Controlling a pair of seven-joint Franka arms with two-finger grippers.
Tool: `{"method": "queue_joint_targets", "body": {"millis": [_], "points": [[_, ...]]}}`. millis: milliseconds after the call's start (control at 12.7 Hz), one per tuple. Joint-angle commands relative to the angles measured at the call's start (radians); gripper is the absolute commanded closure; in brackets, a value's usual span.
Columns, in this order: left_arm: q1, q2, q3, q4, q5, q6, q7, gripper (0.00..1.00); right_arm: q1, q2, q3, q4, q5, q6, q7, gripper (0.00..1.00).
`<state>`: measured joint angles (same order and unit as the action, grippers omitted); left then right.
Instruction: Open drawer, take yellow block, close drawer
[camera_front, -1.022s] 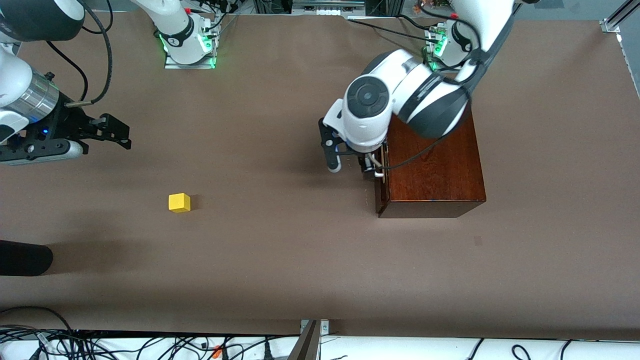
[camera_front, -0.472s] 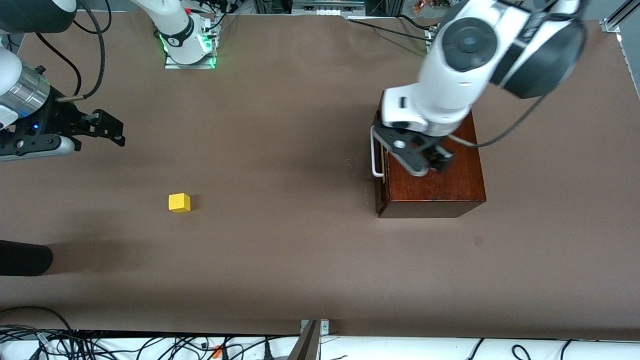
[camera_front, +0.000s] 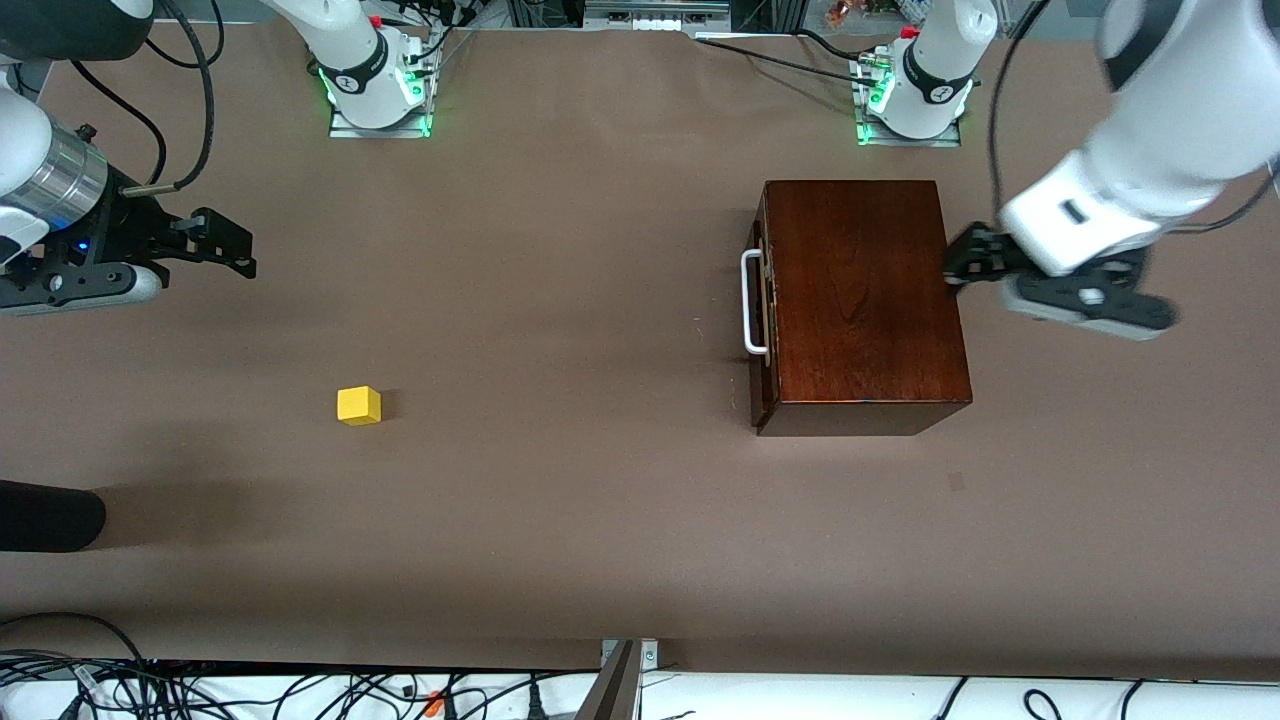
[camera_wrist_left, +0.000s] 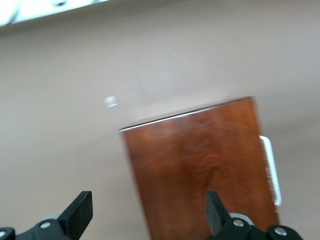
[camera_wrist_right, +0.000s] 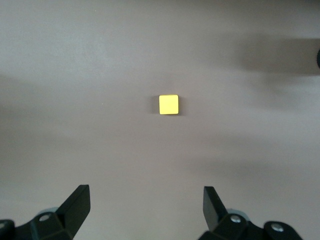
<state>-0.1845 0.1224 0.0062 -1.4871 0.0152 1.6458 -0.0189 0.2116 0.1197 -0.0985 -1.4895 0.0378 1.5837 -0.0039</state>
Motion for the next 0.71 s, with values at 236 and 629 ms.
{"method": "queue_joint_targets", "body": {"millis": [236,629], "points": [[0.008,-0.107,0.089,-0.073,-0.023,-0.061,-0.032,0.00,-0.003,0.008,0.000,0.026,-0.007,-0.021,0.001,0.00],[0.022,-0.107,0.087,-0.064,-0.029,-0.081,-0.032,0.00,-0.003,0.006,0.002,0.025,-0.004,-0.024,0.001,0.00]]}}
